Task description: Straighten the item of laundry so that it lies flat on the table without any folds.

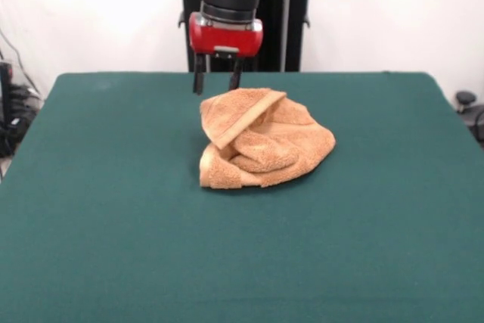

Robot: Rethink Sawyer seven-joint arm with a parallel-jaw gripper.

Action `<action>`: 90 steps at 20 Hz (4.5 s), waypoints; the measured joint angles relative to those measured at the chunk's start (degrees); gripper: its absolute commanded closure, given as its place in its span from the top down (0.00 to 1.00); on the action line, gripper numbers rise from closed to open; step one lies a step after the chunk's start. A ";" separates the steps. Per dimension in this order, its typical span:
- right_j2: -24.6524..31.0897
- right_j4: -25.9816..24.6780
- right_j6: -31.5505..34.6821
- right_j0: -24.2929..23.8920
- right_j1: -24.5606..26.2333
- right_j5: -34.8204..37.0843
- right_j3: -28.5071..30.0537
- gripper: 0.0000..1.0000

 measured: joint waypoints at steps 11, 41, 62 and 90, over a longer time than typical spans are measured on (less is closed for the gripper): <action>-0.27 0.02 0.00 0.76 -4.28 1.47 1.53 1.00; -0.65 8.51 0.07 17.33 -14.86 30.55 -6.97 1.00; -7.50 10.87 4.32 25.60 -14.40 16.14 -1.61 1.00; -7.99 17.82 4.32 27.85 0.61 25.70 -22.43 1.00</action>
